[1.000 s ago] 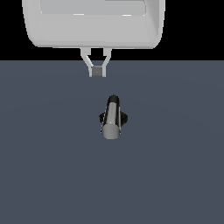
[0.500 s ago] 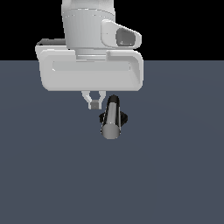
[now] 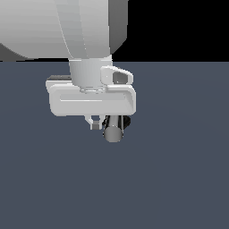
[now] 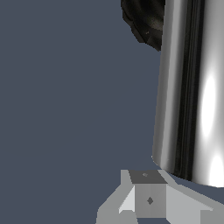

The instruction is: Turn on the faucet by rotating a designated handle.

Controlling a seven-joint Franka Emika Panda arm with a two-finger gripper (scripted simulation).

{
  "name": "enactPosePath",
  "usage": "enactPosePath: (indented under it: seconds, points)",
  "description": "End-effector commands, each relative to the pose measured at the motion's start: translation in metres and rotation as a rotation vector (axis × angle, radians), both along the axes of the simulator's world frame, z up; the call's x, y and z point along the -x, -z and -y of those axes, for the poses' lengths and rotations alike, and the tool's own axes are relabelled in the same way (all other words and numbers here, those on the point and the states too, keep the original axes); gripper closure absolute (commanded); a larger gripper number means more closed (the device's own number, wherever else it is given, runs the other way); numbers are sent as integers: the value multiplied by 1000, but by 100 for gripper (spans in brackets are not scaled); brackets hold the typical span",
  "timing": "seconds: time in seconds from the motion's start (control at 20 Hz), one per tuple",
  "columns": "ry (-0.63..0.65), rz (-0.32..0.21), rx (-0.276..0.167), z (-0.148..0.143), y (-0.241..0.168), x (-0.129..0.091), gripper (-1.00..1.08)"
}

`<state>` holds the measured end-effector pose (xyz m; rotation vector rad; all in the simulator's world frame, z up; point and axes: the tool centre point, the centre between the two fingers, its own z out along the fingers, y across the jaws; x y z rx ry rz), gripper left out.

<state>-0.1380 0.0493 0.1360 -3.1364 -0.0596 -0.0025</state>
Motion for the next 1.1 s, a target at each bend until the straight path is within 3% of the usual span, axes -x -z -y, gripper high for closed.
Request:
enactPosePath:
  seconds: [0.0, 0.85, 1.05]
  points:
    - [-3, 0, 1, -2, 12, -4, 108]
    - [-8, -2, 5, -6, 35, -14, 108]
    - [-8, -2, 5, 14, 35, -17, 108]
